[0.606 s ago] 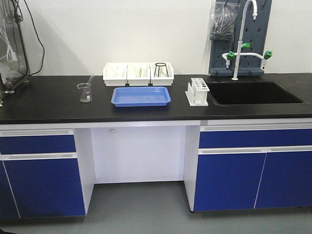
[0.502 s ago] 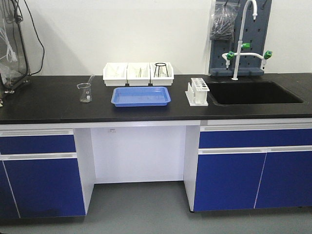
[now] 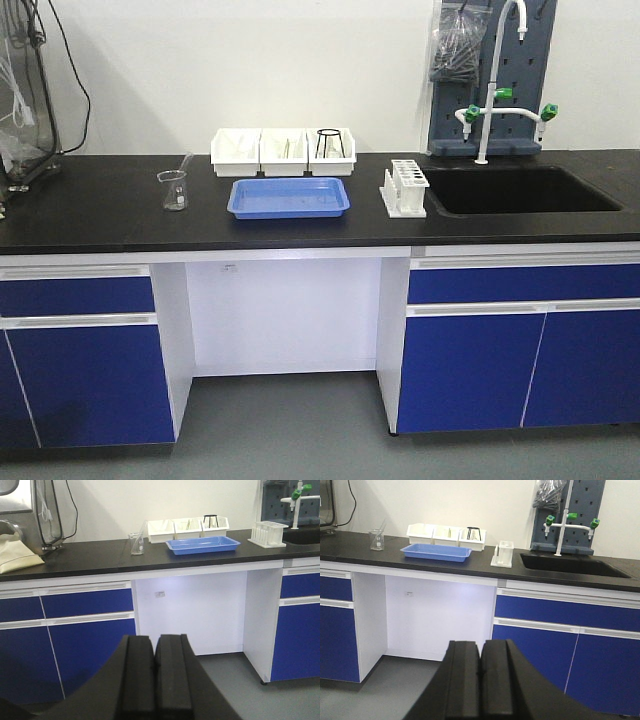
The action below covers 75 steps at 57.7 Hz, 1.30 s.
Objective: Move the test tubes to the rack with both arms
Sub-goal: 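Drive the base forward up to the bench with the beaker and rack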
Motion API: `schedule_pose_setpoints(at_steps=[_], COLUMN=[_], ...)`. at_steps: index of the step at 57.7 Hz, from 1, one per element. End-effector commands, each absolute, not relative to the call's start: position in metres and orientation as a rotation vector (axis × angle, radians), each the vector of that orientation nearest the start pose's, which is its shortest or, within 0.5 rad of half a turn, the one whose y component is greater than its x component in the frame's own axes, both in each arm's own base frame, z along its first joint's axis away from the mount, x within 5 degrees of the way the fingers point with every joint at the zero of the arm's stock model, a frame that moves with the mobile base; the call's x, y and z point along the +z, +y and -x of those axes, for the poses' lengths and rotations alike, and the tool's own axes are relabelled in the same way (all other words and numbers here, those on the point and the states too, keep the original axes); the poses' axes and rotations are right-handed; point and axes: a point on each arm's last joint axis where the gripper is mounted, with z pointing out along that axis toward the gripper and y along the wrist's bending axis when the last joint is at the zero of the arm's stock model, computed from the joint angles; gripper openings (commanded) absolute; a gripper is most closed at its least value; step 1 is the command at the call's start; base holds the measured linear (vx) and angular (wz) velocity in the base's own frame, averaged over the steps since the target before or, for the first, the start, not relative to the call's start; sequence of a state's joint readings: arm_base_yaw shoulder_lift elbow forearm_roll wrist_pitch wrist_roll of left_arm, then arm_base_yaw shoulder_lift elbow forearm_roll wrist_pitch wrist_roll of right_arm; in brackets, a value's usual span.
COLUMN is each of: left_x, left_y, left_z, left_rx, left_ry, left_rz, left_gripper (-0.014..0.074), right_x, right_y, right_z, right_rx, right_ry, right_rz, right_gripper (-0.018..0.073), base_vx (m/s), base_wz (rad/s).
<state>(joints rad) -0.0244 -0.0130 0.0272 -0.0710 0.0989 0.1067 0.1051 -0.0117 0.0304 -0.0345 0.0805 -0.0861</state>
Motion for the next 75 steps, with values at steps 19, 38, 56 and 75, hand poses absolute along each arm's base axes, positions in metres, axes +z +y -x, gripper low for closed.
schedule_pose_setpoints(at_steps=[19, 38, 56, 75], left_x=[0.2121, 0.2121, 0.2121, 0.2121], left_y=[-0.0016, -0.0016, -0.0016, -0.0016], left_z=[-0.0542, -0.0542, -0.0542, -0.0542], left_rx=[-0.005, -0.005, -0.005, -0.005], left_ry=[1.482, 1.482, 1.482, 1.482], left_rz=[-0.038, -0.038, -0.038, -0.038], left_gripper=[-0.0001, -0.0001, -0.0001, -0.0001], right_x=[0.1995, 0.1995, 0.1995, 0.1995], right_y=[0.006, 0.006, 0.006, 0.006], right_z=[-0.0562, -0.0562, -0.0562, -0.0562], right_rx=[-0.02, -0.02, -0.02, -0.02], right_ry=[1.496, 1.496, 1.496, 1.496], right_rz=[0.178, 0.178, 0.178, 0.178], right_gripper=[-0.0009, -0.0009, -0.0009, -0.0009], base_vx=[0.01, 0.08, 0.14, 0.19], base_wz=[-0.01, -0.02, 0.04, -0.1])
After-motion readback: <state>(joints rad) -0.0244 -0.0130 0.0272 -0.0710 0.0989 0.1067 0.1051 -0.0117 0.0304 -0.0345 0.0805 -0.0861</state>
